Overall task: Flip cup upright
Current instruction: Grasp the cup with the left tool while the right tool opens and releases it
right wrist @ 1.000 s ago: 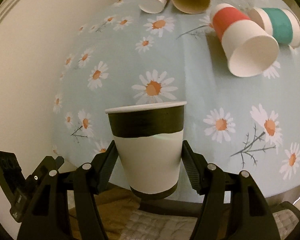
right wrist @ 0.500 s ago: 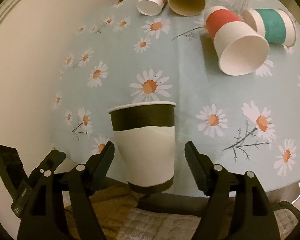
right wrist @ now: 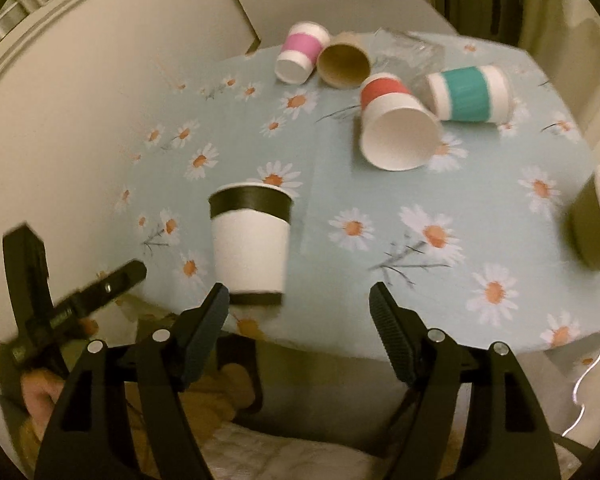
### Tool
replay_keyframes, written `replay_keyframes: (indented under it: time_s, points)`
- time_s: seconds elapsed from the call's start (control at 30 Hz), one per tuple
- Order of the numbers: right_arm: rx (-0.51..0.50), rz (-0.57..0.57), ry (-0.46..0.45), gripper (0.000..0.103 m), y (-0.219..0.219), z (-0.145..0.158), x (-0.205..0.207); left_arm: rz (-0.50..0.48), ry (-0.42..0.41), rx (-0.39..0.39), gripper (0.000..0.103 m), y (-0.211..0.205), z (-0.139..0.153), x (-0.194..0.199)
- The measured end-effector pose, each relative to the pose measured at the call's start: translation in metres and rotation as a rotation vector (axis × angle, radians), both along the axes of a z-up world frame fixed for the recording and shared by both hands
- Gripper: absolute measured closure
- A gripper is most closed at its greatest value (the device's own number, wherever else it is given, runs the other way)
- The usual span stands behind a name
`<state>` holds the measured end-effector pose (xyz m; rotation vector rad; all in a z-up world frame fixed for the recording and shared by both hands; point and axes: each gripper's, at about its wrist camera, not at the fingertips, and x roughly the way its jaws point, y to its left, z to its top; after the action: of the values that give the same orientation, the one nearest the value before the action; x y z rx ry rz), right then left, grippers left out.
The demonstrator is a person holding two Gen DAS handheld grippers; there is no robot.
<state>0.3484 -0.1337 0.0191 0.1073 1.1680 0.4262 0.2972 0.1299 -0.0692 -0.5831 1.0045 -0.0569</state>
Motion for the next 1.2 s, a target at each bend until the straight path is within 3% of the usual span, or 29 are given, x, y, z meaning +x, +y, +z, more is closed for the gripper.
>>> replay_keyframes:
  time_s: [0.2,0.53,0.87,1.2]
  points:
    - [0.054,-0.069,-0.067,0.031,-0.040,-0.005,-0.027,-0.056,0.011,0.050,0.007,-0.028,0.011,0.013]
    - [0.135,-0.087,-0.066,0.031,-0.081,-0.009,-0.036,-0.114,0.108,0.119,0.007,-0.080,0.029,0.057]
    - [0.125,-0.049,-0.103,0.031,-0.089,0.001,-0.038,-0.162,0.203,0.279,0.007,-0.122,0.018,0.082]
    - [0.140,-0.048,-0.099,0.031,-0.095,0.003,-0.035,-0.164,0.302,0.317,0.008,-0.134,0.006,0.107]
